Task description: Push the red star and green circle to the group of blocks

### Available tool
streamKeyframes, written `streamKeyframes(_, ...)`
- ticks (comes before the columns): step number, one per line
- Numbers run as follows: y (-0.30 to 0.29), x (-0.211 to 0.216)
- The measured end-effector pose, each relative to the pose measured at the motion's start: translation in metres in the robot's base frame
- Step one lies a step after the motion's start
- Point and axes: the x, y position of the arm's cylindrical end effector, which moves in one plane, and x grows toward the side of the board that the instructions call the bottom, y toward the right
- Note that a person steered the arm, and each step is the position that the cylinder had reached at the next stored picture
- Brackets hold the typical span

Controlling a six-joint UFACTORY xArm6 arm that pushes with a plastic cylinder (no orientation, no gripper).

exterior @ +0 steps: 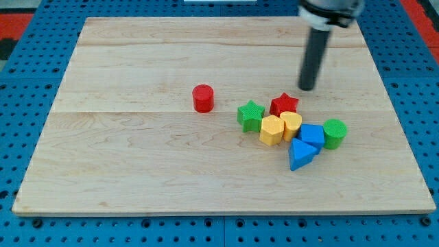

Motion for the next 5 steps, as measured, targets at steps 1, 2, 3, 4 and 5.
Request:
streamKeyframes(1, 0.096, 0.019)
streamKeyframes(2, 0.105, 0.09)
streamKeyframes(3, 0.062, 0.13)
streamKeyframes(4, 0.028, 0.129)
streamKeyframes(5, 0.024, 0.102)
